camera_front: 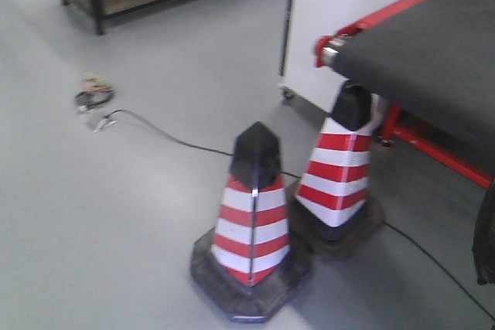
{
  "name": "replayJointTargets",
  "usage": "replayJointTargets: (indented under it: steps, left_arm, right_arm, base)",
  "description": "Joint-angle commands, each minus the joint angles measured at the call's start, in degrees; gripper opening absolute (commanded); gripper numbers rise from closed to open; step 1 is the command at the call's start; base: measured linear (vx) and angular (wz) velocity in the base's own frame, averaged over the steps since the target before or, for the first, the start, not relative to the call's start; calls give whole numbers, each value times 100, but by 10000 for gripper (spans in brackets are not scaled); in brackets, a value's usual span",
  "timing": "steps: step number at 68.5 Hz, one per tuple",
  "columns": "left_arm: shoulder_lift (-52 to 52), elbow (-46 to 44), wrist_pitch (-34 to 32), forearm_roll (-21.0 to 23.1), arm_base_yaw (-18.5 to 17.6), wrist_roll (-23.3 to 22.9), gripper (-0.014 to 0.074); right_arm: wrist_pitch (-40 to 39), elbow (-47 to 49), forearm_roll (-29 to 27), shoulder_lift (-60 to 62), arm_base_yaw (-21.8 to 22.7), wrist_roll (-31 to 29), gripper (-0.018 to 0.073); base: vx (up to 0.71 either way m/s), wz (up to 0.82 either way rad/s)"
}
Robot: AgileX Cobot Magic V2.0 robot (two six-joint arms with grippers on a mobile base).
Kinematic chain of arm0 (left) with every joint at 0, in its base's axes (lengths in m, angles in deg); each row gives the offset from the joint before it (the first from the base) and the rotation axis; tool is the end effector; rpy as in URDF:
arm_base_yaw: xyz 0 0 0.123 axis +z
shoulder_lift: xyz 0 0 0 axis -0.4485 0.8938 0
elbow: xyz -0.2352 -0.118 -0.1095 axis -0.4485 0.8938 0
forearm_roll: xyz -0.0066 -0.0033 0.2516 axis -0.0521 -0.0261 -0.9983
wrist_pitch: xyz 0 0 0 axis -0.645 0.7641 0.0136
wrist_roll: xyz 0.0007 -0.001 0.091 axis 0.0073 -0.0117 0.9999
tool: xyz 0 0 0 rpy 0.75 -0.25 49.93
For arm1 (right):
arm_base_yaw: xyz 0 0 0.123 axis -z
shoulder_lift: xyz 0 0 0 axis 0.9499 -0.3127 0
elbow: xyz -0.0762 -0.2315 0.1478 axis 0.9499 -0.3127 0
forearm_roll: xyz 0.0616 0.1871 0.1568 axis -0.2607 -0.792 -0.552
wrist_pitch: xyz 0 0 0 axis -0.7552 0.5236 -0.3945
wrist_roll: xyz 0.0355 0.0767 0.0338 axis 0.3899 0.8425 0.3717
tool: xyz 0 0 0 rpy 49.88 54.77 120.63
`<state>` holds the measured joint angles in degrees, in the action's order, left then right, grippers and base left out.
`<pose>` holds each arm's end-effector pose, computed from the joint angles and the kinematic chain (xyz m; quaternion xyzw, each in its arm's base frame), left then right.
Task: Move and align brake pads A on conveyor
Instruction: 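Turn past the red-and-white cones toward the black conveyor belt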
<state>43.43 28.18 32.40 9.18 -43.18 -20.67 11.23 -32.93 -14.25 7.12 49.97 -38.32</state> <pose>0.0569 -0.0133 0.2888 0.0535 0.7857 -0.1119 0.6061 0.0707 0.0185 0.2699 -0.1048 0.7911 0.0873 0.5963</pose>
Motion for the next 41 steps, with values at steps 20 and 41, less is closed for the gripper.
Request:
replayJointTargets:
  steps: [20,41]
  left_arm:
    - [69,-171,-551,9,-12,-2,101]
    - [69,-171,-551,9,-12,-2,101]
  right_arm:
    - [-525,173,116,-45,6,-33,43]
    - [-531,173,116,-45,6,-33,43]
  base:
    - [19,-72]
    - [18,-69]
